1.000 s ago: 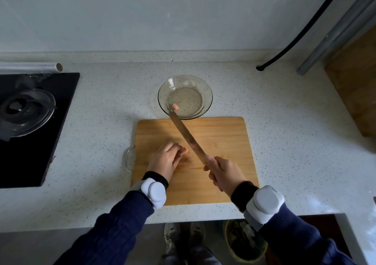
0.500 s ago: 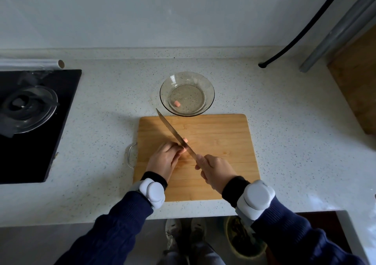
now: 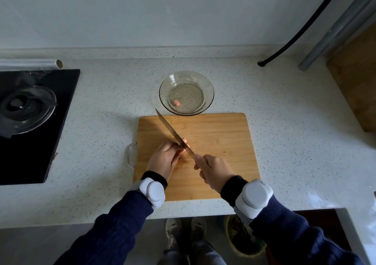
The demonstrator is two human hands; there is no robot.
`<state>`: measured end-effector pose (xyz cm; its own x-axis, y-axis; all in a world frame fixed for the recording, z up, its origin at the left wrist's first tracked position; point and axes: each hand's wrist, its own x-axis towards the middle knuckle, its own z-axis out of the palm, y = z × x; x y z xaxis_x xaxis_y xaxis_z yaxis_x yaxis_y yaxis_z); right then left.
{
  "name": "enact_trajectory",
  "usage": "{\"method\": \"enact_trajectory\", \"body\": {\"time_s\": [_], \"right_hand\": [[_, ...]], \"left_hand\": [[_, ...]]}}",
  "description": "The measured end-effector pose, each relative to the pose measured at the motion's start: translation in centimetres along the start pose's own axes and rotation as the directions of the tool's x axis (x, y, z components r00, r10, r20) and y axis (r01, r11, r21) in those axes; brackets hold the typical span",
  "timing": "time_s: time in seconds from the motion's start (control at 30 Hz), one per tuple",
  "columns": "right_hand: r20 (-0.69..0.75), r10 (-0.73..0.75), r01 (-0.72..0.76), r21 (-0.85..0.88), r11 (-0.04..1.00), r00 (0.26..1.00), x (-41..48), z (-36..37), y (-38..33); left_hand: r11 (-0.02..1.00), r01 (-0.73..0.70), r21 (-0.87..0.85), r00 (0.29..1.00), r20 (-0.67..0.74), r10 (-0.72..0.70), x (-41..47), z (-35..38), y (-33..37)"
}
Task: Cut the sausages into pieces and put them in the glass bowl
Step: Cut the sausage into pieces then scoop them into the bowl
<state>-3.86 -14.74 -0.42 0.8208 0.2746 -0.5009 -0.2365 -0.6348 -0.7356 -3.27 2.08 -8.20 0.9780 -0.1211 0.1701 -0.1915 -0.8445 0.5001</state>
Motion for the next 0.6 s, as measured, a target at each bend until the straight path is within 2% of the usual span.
{"method": "enact_trajectory", "body": {"time_s": [0.6], "right_hand": [[0.001,0.056,-0.056,0.015,0.998,0.998,1.4,0.7,0.5]], "left_hand": [[0.999,0.000,-0.032,1.000,0.017,0.000,0.0,0.0,-0.3]]}}
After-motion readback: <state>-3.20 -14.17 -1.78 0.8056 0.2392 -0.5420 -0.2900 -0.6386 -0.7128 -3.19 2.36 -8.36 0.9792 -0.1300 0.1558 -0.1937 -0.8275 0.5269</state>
